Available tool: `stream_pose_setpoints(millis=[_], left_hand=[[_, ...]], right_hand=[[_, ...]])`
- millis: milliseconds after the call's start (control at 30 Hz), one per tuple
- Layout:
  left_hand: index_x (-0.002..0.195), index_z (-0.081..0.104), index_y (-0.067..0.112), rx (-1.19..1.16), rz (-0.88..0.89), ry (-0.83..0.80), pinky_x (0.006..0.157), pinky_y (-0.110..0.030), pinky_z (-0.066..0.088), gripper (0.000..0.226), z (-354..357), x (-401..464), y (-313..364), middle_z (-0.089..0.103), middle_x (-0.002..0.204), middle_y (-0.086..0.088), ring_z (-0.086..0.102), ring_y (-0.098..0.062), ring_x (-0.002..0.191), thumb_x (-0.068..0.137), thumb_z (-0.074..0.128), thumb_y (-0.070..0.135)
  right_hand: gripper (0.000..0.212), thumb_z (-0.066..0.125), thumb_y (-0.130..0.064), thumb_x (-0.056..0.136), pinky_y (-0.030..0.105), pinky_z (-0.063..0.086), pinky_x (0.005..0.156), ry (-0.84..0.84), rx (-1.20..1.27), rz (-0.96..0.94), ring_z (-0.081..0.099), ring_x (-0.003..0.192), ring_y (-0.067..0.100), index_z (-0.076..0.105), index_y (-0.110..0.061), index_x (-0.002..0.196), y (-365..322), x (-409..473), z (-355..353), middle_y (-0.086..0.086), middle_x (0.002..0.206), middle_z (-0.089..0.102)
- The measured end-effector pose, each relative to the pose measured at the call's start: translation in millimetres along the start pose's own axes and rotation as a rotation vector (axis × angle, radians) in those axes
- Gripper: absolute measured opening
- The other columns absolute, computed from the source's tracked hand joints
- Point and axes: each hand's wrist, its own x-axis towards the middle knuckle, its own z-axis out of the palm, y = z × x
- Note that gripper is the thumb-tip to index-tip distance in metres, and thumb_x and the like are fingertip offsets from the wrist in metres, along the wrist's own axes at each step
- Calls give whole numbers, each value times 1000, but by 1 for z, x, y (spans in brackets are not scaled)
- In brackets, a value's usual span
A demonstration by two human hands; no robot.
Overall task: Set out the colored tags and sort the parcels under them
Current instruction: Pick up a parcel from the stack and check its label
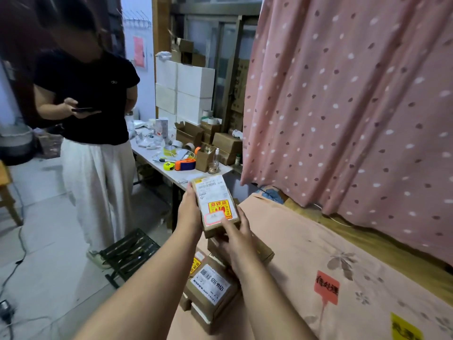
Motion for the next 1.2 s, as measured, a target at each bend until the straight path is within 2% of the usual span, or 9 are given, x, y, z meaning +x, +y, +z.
stream_pose_setpoints(millis=[133,267,367,533,733,833,933,1100,1200], left_hand=[[126,64,29,-21,130,-237,93,-48,53,51,54,-34,26,72,117,-5,69,-28,106,89,51,62],[143,42,38,-22,321,-416,101,-56,47,43,87,-51,33,63,133,-5,62,-28,120,101,38,44],[146,40,35,-27,425,-479,97,-47,52,43,106,-70,44,66,129,-1,63,-24,119,103,35,36],[144,41,34,-122,491,-530,102,-50,47,49,124,-94,44,60,137,-5,59,-26,124,95,38,39],[147,40,31,-65,458,-580,109,-63,35,53,139,-104,24,53,143,-8,50,-32,132,97,38,49],[148,37,30,-28,479,-601,110,-61,34,54,149,-115,18,50,146,-8,48,-32,134,98,37,49],[150,35,30,6,472,-621,110,-62,34,52,162,-126,6,51,146,-8,49,-33,134,99,34,45],[118,61,46,-13,418,-664,94,-39,52,38,190,-154,-24,73,113,11,68,-12,106,105,30,31],[133,52,33,41,367,-682,97,-39,52,35,208,-176,-39,70,121,4,67,-17,111,104,32,32]], right_hand=[[50,62,-15,93,35,54,87,-107,79,-227,66,113,19,48,-32,139,-53,-3,-13,1,124,67],[67,61,-64,80,36,53,91,-67,49,-368,54,128,24,46,-39,140,-93,-19,-21,1,140,55],[65,47,-65,82,36,52,95,-64,23,-476,55,127,21,46,-36,140,-112,-34,-30,0,137,57],[58,52,-87,66,49,38,111,-5,-32,-589,49,133,16,56,-61,118,-116,-52,-42,-8,142,52],[48,52,-77,77,53,37,111,17,6,-650,56,127,17,59,-54,118,-125,-72,-57,-8,132,62],[31,43,-56,93,51,41,109,31,46,-614,62,117,13,59,-49,118,-128,-82,-71,-9,127,65],[31,35,-44,102,46,44,107,83,-14,-615,61,119,11,55,-46,126,-131,-91,-91,-10,128,63],[34,36,-37,104,32,52,96,157,-136,-629,60,118,5,47,-43,135,-141,-107,-143,-11,136,57],[34,38,-35,104,32,53,93,194,-200,-609,61,117,9,46,-48,134,-145,-124,-178,-9,139,55]])
